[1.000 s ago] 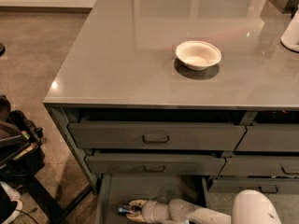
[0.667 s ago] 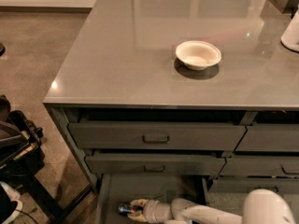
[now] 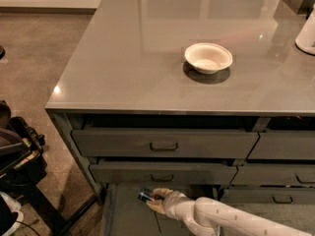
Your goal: Pick redbull can from bottom drawer and place on counter
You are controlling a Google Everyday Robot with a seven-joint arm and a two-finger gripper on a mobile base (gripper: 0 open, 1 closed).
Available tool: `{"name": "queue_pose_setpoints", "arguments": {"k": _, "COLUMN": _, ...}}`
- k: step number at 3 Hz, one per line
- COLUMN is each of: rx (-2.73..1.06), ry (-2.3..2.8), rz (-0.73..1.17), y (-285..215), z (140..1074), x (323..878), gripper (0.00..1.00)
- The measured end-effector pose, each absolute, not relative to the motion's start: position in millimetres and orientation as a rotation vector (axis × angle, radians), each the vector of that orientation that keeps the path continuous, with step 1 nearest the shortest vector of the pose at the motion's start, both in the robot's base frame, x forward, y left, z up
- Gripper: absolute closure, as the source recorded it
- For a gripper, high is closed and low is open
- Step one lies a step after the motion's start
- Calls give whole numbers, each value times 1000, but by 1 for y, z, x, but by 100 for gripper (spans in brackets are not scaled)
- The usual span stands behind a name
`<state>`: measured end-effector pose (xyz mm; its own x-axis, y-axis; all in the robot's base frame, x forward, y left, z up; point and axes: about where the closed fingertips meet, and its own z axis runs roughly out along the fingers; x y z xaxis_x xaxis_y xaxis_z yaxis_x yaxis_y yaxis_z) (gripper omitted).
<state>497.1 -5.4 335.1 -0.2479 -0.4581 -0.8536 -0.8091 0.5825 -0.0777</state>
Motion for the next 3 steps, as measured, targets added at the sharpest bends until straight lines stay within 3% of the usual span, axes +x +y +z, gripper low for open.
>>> {"name": "queue_pose_setpoints", "arguments": {"k": 1, "rx": -1087, "ry": 1903, "rz": 386, "y": -14, "z": 353, "x": 488, "gripper": 100}}
{"name": "queue_pose_setpoints", "arguments": {"k": 3, "rx": -1141, "ry": 1904, "rz": 381, "y": -13, "z": 373, "x": 480, "gripper": 100}}
